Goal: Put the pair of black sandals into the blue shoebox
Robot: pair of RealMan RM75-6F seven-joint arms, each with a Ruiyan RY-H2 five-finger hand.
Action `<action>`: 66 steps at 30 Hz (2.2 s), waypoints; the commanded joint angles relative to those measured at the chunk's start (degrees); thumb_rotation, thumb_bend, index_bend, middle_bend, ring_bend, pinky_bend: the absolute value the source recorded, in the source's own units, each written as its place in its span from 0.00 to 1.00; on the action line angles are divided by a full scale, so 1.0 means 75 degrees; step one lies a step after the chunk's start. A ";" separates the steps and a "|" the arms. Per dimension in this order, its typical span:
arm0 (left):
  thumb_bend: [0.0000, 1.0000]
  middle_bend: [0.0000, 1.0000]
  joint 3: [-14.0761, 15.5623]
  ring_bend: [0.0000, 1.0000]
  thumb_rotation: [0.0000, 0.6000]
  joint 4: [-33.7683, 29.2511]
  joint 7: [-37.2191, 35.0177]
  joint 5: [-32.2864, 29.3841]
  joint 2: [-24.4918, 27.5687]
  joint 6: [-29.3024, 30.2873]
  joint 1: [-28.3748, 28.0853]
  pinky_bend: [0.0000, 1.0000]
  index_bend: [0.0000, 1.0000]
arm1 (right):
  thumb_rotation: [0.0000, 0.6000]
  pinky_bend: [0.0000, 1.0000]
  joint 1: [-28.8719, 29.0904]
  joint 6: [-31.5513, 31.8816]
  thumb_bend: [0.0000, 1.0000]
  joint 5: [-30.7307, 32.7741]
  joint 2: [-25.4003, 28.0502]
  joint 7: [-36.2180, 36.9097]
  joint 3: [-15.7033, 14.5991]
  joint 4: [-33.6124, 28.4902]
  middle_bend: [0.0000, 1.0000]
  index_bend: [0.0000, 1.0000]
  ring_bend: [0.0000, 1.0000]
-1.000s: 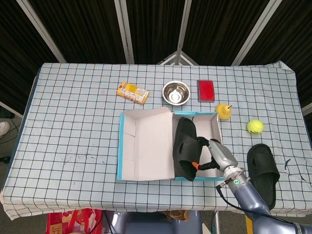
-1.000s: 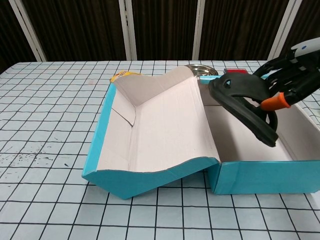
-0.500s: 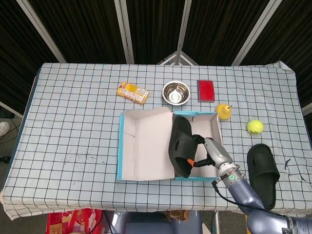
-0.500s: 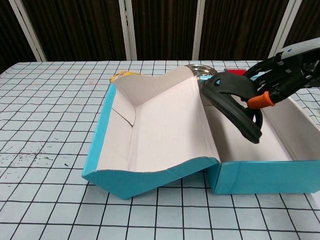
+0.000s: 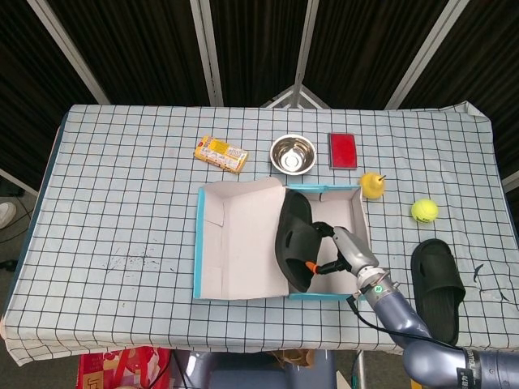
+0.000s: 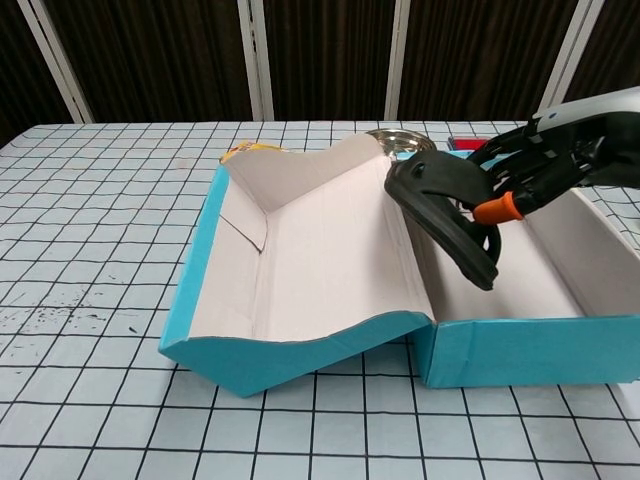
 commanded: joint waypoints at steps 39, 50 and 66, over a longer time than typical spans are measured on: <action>0.50 0.03 0.0016 0.00 1.00 -0.0047 0.0099 0.0041 -0.0009 -0.0004 -0.0007 0.12 0.16 | 1.00 0.00 -0.0343 0.0155 0.48 -0.1115 -0.0752 0.0062 -0.0750 0.1144 0.54 0.70 0.27; 0.50 0.03 0.0014 0.00 1.00 -0.0053 0.0095 0.0035 -0.0002 0.0012 0.0005 0.12 0.16 | 1.00 0.00 -0.0375 0.0162 0.48 -0.1108 -0.1029 -0.0007 -0.0846 0.1441 0.55 0.71 0.27; 0.50 0.04 0.0017 0.00 1.00 -0.0089 0.0077 0.0075 0.0021 0.0071 0.0031 0.12 0.16 | 1.00 0.00 -0.0409 0.0276 0.49 -0.1272 -0.1348 -0.0417 -0.1088 0.1691 0.55 0.71 0.27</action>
